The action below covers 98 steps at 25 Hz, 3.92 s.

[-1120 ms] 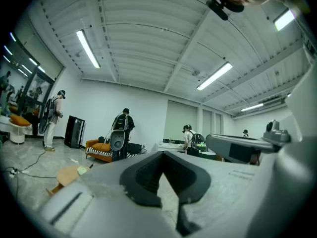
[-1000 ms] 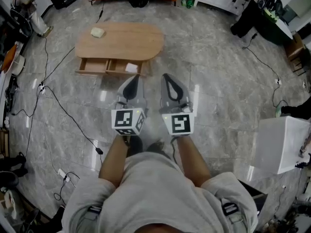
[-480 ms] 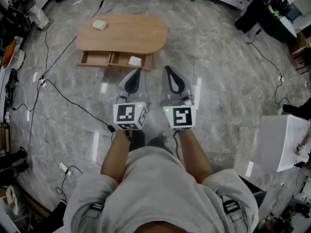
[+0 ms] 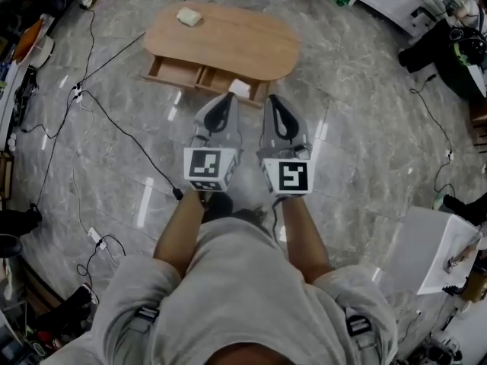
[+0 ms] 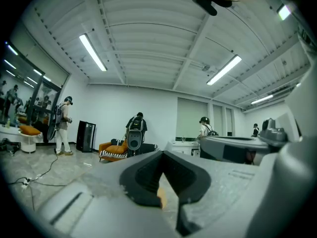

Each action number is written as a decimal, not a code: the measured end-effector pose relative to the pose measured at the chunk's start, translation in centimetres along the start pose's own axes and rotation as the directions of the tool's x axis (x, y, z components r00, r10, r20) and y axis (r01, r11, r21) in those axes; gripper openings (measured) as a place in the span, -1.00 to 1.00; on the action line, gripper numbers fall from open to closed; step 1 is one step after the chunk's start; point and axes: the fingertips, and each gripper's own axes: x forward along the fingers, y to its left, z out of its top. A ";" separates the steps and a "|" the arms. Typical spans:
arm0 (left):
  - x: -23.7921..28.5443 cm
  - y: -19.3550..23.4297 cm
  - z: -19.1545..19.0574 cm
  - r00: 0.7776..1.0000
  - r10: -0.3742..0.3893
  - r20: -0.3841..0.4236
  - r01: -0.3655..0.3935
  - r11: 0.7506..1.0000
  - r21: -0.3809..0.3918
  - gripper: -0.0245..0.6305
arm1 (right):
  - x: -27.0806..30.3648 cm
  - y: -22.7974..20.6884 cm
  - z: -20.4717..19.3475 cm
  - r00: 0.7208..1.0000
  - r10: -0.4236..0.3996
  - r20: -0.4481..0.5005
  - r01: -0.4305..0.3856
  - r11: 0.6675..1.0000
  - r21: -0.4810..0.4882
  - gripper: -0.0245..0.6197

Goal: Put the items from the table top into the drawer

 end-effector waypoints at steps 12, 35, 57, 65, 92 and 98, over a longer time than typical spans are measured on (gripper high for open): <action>4.2 15.6 2.2 0.998 0.057 0.038 -0.057 0.998 0.009 -0.86 | 15.3 7.5 -0.1 0.995 0.091 -0.039 -0.092 0.995 -0.038 -0.90; 20.1 36.6 -2.8 0.931 0.339 -0.133 -0.343 0.939 -0.008 -0.86 | 43.4 9.1 -10.0 0.913 0.377 -0.153 -0.373 0.926 0.059 -0.90; 22.0 53.9 -14.5 0.902 0.294 -0.315 -0.352 0.925 -0.144 -0.86 | 56.1 19.9 -22.5 0.852 0.379 -0.362 -0.348 0.925 0.151 -0.90; 27.4 57.0 -22.7 0.832 0.299 -0.466 -0.394 0.912 -0.117 -0.86 | 61.5 18.0 -33.2 0.802 0.422 -0.422 -0.328 0.902 0.280 -0.90; 46.6 64.3 -40.5 0.836 0.199 -0.512 -0.301 0.945 -0.124 -0.86 | 78.2 7.5 -53.6 0.751 0.357 -0.556 -0.280 0.934 0.221 -0.43; 49.1 65.7 -42.5 0.828 0.173 -0.533 -0.278 0.953 -0.121 -0.86 | 80.3 6.8 -56.8 0.689 0.357 -0.630 -0.336 0.928 0.159 -0.24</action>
